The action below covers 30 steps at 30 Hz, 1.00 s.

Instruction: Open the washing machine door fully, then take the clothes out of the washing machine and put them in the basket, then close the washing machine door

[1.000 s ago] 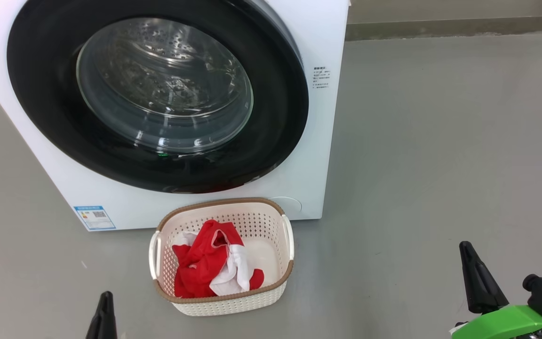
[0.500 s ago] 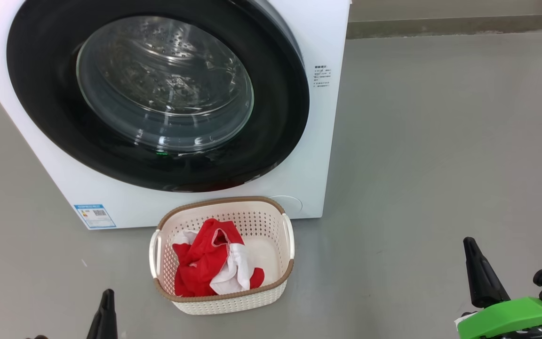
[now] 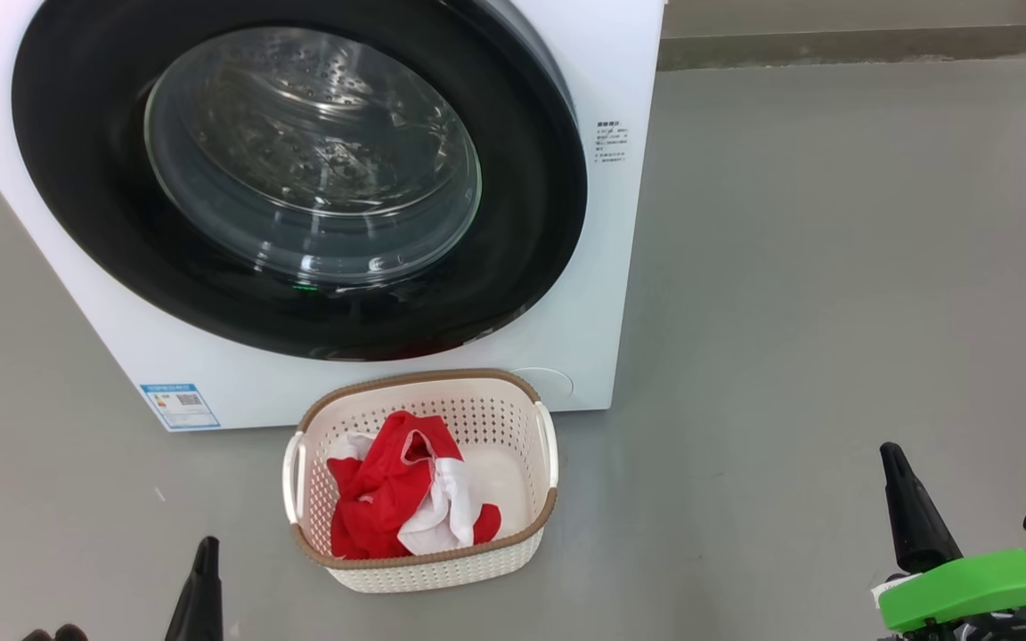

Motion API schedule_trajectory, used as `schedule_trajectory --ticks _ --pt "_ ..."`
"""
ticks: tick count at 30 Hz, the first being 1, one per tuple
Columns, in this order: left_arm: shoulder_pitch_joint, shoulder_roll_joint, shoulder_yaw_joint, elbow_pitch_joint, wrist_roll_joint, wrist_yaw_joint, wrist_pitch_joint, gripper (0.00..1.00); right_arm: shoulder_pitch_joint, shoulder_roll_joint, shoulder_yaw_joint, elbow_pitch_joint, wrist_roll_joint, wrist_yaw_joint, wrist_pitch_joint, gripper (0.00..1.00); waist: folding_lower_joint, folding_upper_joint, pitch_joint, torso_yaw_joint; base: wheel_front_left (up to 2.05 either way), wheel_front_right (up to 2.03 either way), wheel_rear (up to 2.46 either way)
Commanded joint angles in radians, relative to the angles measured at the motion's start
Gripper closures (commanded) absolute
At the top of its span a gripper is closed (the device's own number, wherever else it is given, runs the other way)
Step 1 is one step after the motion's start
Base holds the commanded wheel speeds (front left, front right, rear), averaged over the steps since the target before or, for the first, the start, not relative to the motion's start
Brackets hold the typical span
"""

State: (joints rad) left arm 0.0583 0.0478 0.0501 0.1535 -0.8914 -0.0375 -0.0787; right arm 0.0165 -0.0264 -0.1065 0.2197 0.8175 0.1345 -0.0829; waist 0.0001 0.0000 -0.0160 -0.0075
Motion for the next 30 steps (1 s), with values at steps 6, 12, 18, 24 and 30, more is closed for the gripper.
schedule_trajectory --ticks 6,12,18,24,30 --pt "-0.055 0.006 0.026 -0.007 -0.084 -0.019 0.022 1.00 -0.052 -0.016 0.005 -0.018 0.095 -0.002 0.021 1.00 -0.0001 0.0000 0.002 0.001 0.00 0.00 0.00" --pt "-0.066 0.005 0.030 0.003 -0.148 -0.027 0.039 1.00 -0.059 -0.017 0.003 -0.014 0.166 -0.002 0.039 1.00 -0.0001 0.0000 0.004 0.001 0.00 0.00 0.00" --pt "-0.075 0.005 0.033 0.011 -0.202 -0.033 0.054 1.00 -0.066 -0.017 0.002 -0.010 0.225 -0.002 0.054 1.00 -0.0001 0.0000 0.005 0.002 0.00 0.00 0.00" --pt "-0.087 0.005 0.037 0.021 -0.266 -0.041 0.071 1.00 -0.073 -0.018 0.001 -0.006 0.296 -0.003 0.072 1.00 -0.0001 0.0000 0.007 0.003 0.00 0.00 0.00" --pt "-0.098 0.004 0.041 0.031 -0.331 -0.048 0.088 1.00 -0.080 -0.019 0.000 -0.001 0.366 -0.003 0.090 1.00 -0.0001 0.0000 0.009 0.003 0.00 0.00 0.00"
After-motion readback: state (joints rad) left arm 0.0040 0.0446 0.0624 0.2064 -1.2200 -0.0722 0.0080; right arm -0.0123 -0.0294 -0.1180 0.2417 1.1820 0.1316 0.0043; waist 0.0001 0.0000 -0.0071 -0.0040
